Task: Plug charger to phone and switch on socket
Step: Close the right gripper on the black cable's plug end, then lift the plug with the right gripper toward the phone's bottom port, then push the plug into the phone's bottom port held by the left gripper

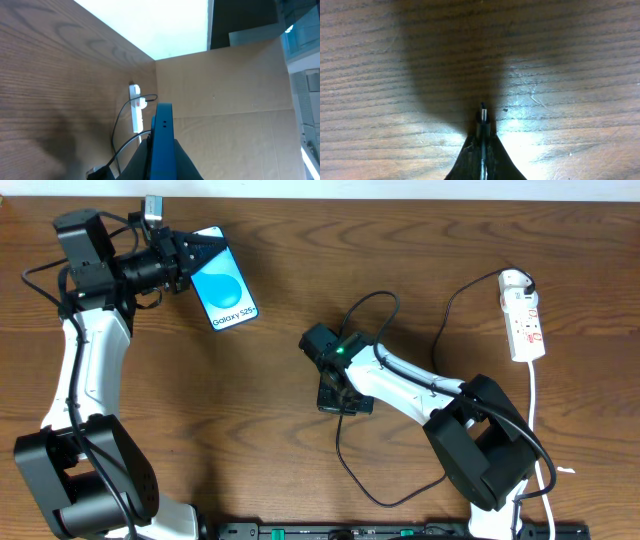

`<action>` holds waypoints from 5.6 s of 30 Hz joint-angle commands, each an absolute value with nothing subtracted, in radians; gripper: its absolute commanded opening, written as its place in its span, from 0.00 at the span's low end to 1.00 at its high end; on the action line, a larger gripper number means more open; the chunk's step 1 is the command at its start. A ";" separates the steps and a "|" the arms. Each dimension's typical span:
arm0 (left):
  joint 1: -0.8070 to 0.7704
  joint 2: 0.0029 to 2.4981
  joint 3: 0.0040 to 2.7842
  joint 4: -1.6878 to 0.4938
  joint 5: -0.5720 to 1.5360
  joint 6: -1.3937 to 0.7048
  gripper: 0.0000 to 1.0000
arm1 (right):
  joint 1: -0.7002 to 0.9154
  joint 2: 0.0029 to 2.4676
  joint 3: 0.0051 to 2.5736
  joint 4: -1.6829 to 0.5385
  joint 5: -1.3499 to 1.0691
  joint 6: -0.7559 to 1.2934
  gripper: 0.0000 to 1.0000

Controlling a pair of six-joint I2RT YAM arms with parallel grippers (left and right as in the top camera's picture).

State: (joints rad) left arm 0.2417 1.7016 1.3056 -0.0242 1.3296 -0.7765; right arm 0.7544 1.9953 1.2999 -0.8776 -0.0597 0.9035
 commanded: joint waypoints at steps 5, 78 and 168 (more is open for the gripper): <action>0.246 1.672 1.328 -0.018 1.354 -0.759 0.07 | 0.747 2.008 1.296 -0.871 -0.062 0.881 0.01; 0.279 1.672 1.328 0.249 1.433 -0.893 0.08 | 0.538 1.991 1.296 -0.131 -1.503 -0.006 0.01; 0.157 1.672 1.328 0.399 1.384 -0.911 0.08 | 0.560 1.992 1.296 0.696 -1.311 0.598 0.01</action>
